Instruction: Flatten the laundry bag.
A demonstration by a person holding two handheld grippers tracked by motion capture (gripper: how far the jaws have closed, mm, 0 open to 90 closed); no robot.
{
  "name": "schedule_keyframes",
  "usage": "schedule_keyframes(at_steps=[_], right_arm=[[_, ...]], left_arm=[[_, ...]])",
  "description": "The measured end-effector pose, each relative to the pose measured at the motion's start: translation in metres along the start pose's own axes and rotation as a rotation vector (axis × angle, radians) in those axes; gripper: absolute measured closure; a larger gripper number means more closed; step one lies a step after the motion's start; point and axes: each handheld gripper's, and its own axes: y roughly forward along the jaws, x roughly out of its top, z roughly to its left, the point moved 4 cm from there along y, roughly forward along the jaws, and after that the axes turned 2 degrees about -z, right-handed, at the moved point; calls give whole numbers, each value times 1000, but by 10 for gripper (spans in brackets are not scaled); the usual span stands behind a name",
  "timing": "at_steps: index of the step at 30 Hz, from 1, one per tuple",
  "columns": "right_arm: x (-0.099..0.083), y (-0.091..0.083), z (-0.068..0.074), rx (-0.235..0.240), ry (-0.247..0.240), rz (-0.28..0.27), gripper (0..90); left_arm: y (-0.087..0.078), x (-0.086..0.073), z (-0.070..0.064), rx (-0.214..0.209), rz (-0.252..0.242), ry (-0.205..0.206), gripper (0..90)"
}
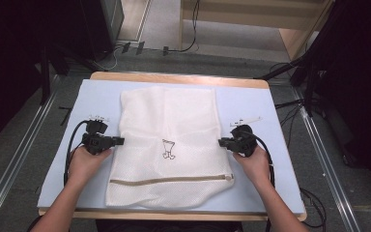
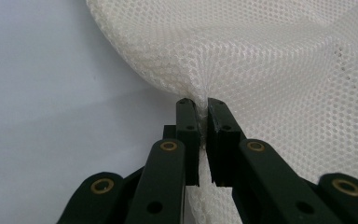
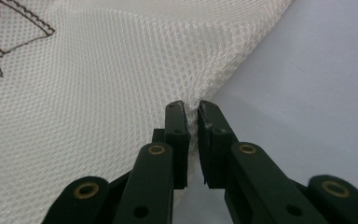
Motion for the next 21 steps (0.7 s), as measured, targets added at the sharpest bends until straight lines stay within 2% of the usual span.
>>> schedule_keyframes(at_steps=[4, 5, 11, 15, 18, 21], right_arm=[[3, 6, -7, -18, 8, -4, 841], [5, 8, -10, -24, 9, -11, 840], [14, 18, -21, -30, 28, -37, 838], [22, 25, -24, -36, 36, -35, 833], [26, 31, -26, -43, 23, -49, 829], [30, 39, -29, -34, 48, -37, 825]], left_arm=[[8, 18, 9, 3, -35, -17, 854], [10, 22, 11, -6, -38, -20, 854], [24, 39, 22, 19, -31, -10, 850], [27, 46, 29, 30, -45, -26, 846], [28, 50, 34, 51, -52, -15, 842], [29, 52, 39, 66, -51, -13, 836]])
